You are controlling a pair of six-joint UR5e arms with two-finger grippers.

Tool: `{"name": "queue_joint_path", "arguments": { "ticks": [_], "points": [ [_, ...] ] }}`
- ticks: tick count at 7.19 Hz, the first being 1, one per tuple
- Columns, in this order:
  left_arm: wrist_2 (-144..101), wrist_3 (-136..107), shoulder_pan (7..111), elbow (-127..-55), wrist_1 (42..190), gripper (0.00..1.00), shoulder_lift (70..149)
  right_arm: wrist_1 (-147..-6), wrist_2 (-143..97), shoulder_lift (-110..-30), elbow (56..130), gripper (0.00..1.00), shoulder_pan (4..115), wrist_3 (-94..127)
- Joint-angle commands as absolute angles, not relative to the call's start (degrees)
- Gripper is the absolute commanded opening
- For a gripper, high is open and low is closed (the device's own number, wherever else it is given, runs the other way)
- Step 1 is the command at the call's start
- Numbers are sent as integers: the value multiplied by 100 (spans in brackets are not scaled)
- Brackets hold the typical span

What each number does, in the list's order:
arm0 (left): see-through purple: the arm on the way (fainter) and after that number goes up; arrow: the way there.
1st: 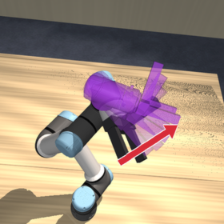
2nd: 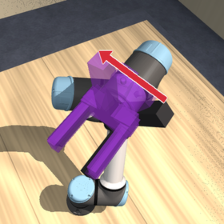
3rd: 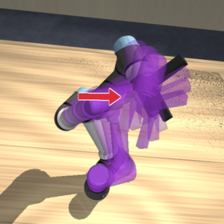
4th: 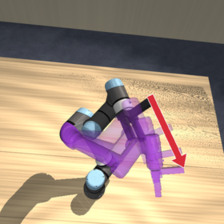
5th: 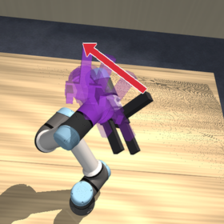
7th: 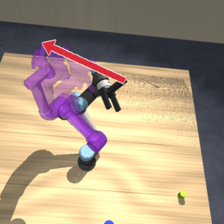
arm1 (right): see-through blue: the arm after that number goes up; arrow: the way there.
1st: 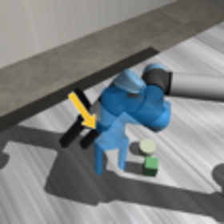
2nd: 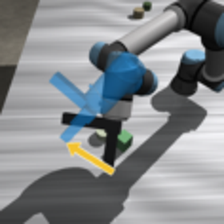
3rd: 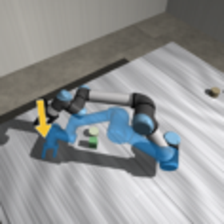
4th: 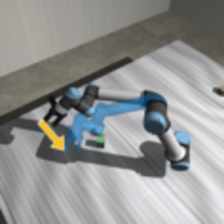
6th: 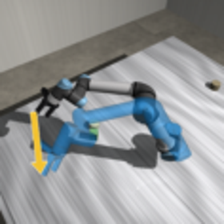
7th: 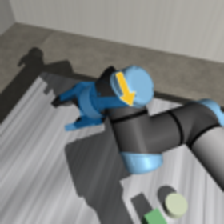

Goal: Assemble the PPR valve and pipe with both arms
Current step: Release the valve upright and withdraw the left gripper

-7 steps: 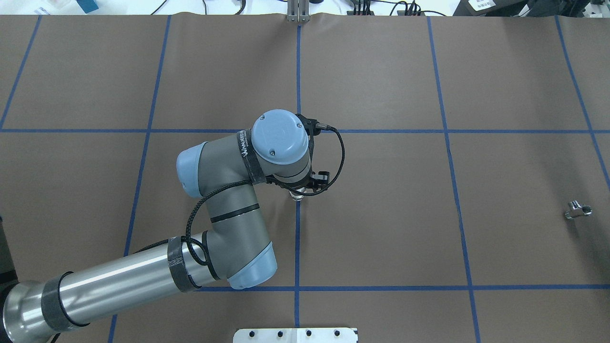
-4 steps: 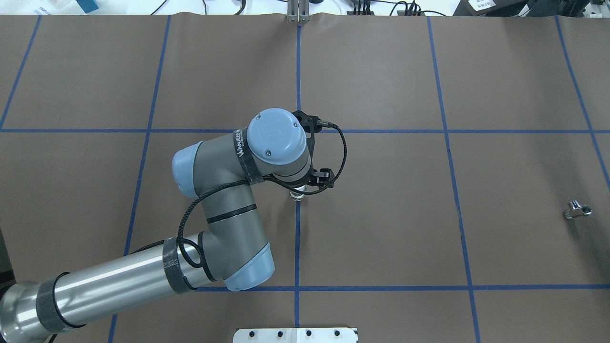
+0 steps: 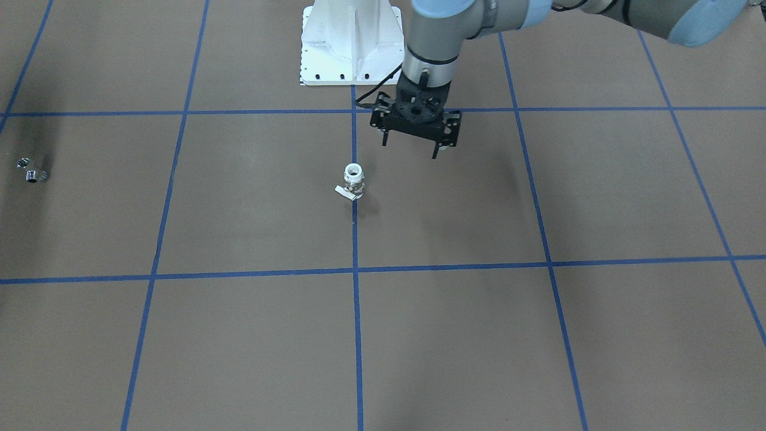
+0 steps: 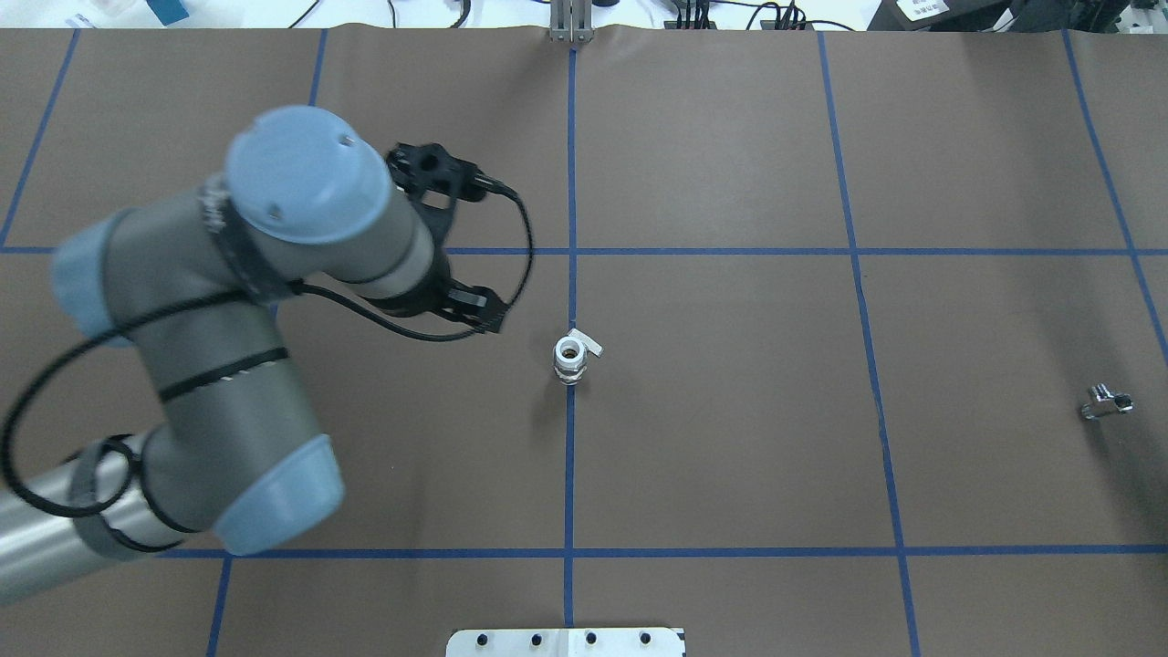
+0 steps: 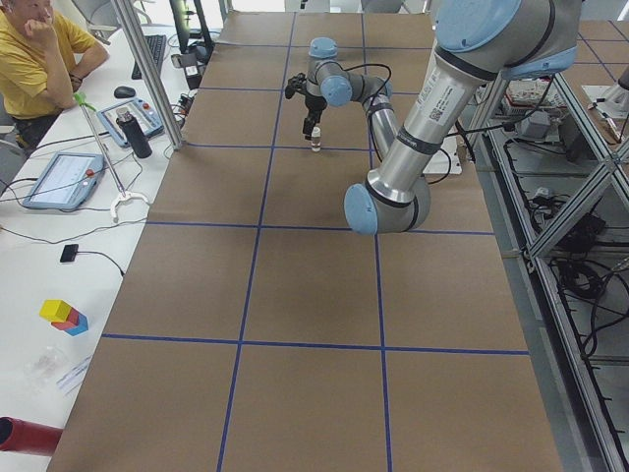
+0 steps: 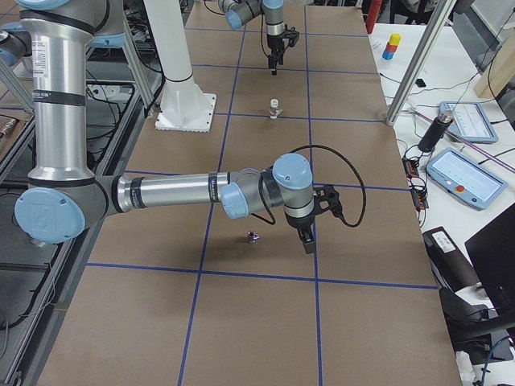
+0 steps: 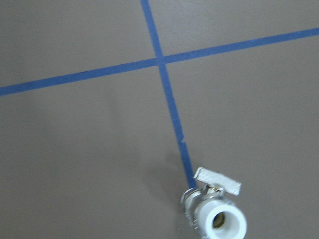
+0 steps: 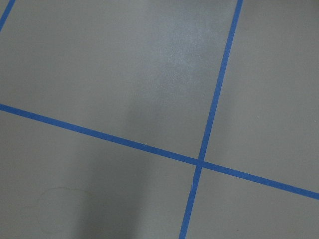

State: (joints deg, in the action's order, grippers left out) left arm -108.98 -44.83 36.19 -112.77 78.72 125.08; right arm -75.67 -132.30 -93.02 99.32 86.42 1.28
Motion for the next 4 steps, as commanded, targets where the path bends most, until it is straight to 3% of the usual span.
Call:
{"name": "queue_joint_path", "arguments": {
  "ticks": [1,4],
  "points": [
    [-11659,-2244,5063,-11891,7515,100,11387,-7559,-13542,-9342,10036,100,8631,480],
    [-12486,1299,7657,-11437,7497,100,10365,-7498,-13597,-9947,10922,99,8097,1675]
  ]
}}
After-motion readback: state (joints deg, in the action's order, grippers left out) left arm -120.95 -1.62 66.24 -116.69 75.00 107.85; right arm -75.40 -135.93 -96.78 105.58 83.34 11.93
